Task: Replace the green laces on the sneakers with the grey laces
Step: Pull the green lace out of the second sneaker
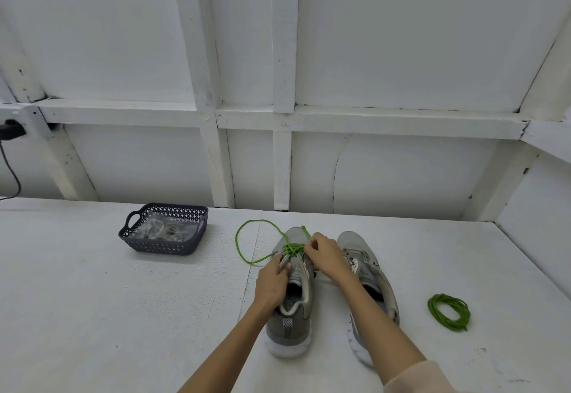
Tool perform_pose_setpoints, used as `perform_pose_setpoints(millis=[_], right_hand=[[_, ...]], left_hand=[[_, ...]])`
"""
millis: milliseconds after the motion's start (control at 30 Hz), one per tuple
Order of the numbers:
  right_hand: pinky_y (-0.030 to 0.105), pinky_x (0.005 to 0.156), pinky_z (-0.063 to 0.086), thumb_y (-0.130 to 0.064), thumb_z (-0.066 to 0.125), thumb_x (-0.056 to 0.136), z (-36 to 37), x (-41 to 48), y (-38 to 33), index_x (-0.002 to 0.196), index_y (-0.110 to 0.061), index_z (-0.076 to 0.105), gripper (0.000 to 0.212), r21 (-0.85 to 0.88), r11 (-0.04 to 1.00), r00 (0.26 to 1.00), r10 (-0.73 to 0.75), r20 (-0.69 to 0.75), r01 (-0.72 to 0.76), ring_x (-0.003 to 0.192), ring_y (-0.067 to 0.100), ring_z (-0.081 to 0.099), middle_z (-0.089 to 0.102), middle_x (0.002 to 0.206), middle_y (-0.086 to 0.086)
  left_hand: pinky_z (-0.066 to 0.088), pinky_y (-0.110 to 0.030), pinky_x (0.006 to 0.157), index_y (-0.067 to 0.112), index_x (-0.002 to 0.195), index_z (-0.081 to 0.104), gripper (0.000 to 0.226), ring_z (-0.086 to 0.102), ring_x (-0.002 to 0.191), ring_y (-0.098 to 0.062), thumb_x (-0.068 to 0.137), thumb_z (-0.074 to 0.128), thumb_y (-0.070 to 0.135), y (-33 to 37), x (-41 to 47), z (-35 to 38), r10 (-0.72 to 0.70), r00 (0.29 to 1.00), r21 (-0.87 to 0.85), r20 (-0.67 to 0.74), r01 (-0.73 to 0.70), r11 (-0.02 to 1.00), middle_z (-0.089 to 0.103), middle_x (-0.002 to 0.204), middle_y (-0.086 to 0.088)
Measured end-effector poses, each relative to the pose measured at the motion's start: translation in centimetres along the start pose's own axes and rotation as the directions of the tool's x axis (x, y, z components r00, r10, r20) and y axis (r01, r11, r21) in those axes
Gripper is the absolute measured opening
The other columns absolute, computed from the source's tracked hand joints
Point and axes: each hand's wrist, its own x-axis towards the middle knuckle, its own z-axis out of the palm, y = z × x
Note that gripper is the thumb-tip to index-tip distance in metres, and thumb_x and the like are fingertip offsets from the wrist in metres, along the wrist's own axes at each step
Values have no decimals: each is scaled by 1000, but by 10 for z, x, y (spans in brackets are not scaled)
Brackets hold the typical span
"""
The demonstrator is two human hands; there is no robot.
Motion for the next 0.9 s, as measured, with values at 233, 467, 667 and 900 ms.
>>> perform_pose_setpoints(millis=[233, 467, 667, 900], right_hand=[[55, 75, 55, -20, 60, 87, -1, 8, 7, 66, -14, 49, 24, 85, 995, 998, 47, 47, -51, 72, 30, 63, 61, 72, 11], [41, 62, 58, -22, 70, 87, -3, 2, 3, 68, -9, 52, 29, 228, 967, 993, 111, 40, -117, 63, 21, 53, 54, 68, 10], [36, 53, 55, -7, 60, 93, -1, 3, 5, 76, -5, 57, 17, 343, 920, 978, 207, -18, -189, 59, 18, 57, 60, 71, 6], [52, 71, 57, -18, 76, 79, 5, 9, 8, 52, -16, 42, 44, 191, 966, 983, 184, -18, -177, 62, 20, 52, 52, 62, 7]], left_hand=[[33, -27, 103, 9, 143, 43, 44, 42, 134, -26, 100, 48, 19, -1, 0, 1, -10, 1000, -4, 4, 10, 1000, 45, 146, -12], [34, -26, 102, 10, 143, 43, 43, 43, 133, -26, 101, 48, 20, -1, 1, 1, -19, 1000, 8, -1, 19, 1000, 46, 146, -11], [34, -27, 102, 10, 143, 43, 44, 44, 133, -27, 100, 49, 21, -1, 1, 2, -19, 1000, 27, 3, 19, 999, 47, 145, -12], [35, -28, 103, 10, 143, 43, 44, 44, 133, -28, 100, 49, 21, -1, 2, 2, -32, 999, 14, 12, 31, 999, 47, 145, -13]])
